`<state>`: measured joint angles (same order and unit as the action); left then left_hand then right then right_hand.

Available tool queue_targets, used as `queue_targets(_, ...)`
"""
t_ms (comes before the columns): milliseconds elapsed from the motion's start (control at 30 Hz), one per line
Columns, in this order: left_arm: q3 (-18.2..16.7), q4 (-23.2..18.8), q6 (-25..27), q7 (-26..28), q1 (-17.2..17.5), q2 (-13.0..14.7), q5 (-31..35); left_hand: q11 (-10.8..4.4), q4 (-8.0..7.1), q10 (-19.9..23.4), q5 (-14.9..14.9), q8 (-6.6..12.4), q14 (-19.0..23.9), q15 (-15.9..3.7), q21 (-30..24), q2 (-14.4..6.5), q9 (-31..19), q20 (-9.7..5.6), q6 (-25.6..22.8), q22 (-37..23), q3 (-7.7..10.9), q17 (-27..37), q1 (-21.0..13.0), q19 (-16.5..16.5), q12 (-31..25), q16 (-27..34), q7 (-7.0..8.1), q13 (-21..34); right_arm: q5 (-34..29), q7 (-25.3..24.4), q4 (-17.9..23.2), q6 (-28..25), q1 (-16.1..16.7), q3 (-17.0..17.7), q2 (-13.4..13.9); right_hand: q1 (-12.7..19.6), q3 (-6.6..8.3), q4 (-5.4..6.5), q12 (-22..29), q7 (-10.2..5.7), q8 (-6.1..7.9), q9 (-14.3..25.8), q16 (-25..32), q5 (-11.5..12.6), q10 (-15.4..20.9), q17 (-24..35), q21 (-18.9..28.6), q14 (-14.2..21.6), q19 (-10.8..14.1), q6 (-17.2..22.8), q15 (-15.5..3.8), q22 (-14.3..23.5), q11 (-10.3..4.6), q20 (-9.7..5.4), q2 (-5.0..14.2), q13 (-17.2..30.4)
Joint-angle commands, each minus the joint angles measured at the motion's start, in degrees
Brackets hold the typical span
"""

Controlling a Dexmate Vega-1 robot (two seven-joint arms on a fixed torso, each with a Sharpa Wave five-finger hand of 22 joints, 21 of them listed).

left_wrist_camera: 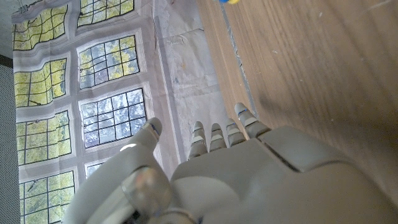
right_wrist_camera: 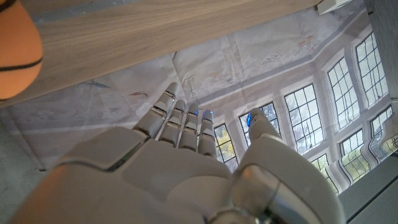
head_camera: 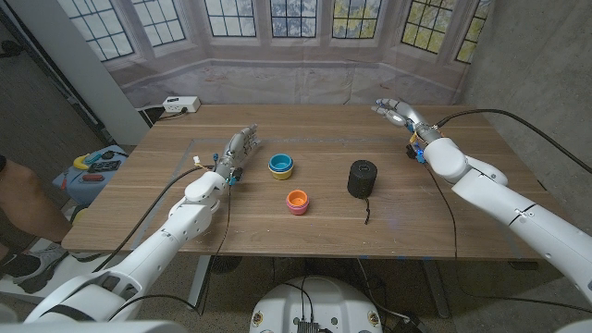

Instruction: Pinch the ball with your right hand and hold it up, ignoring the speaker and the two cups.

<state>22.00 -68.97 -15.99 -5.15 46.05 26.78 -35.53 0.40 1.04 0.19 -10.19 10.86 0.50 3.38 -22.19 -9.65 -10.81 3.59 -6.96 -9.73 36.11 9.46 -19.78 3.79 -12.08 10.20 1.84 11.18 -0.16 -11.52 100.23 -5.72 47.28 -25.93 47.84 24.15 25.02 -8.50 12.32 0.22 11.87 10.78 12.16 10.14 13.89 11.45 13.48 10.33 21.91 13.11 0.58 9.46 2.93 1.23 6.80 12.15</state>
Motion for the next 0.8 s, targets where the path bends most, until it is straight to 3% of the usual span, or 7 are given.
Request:
queue_targets(33,0.22,0.58,-0.03,0.25,-0.2,-0.33,0.06,0.1,0.47,-0.15,-0.32,-0.08,-0.28,0.22,0.09,0.07,-0.05,0.13,-0.06,-0.27,0.06,0.22,-0.68,0.05,0.17,-0.08,0.21,0.12,-4.88,1.05,0.94,-2.57,-0.77,-0.12,3.74,0.71,0.04,-0.45,0.25,0.24,0.13,0.28,0.35,0.23,0.52,0.02,-0.03,0.78,0.62,0.32,0.19,0.27,0.18,-0.04,-0.29,0.2)
queue_targets(267,0.35,0.18,0.04,0.44,-0.13,-0.06,0.44,0.08,0.66,-0.16,-0.33,-0.08,-0.41,0.3,0.24,0.0,-0.06,0.15,-0.04,-0.28,0.03,0.22,-0.77,0.07,0.16,-0.09,0.2,0.1,-7.46,2.47,2.23,-6.71,-1.11,-0.25,6.12,0.56,-0.51,-0.54,0.28,0.63,0.07,0.29,0.42,0.1,0.76,0.02,-0.2,1.08,1.0,0.42,0.75,0.26,0.68,0.59,-1.1,0.24)
queue_targets(600,0.31,-1.63,0.45,1.32,0.68,0.79,0.98,0.09,0.84,-0.17,-0.33,-0.04,-0.46,0.24,0.42,-0.06,-0.06,0.18,-0.09,-0.28,-0.03,0.23,-0.84,0.09,0.15,-0.04,0.17,0.09,-10.59,3.37,2.62,-7.36,-1.14,0.18,9.87,0.03,-1.74,-0.77,0.14,1.57,0.28,0.31,0.32,-0.07,0.6,-0.02,-0.55,1.19,1.56,1.32,1.23,0.25,1.17,1.53,-3.3,0.31)
queue_targets(800,0.54,-2.39,0.89,1.15,0.83,1.12,1.15,0.15,0.97,-0.08,-0.33,-0.01,-0.46,0.32,0.55,-0.12,-0.06,0.19,-0.16,-0.29,-0.07,0.24,-0.9,0.13,0.11,-0.01,0.18,0.09,-11.72,4.03,3.29,-7.91,-1.09,0.96,11.76,0.19,-1.8,-0.88,0.11,1.63,0.3,0.32,0.34,-0.05,0.58,-0.04,-0.59,1.34,1.72,1.45,1.35,0.25,1.28,1.73,-3.52,0.32)
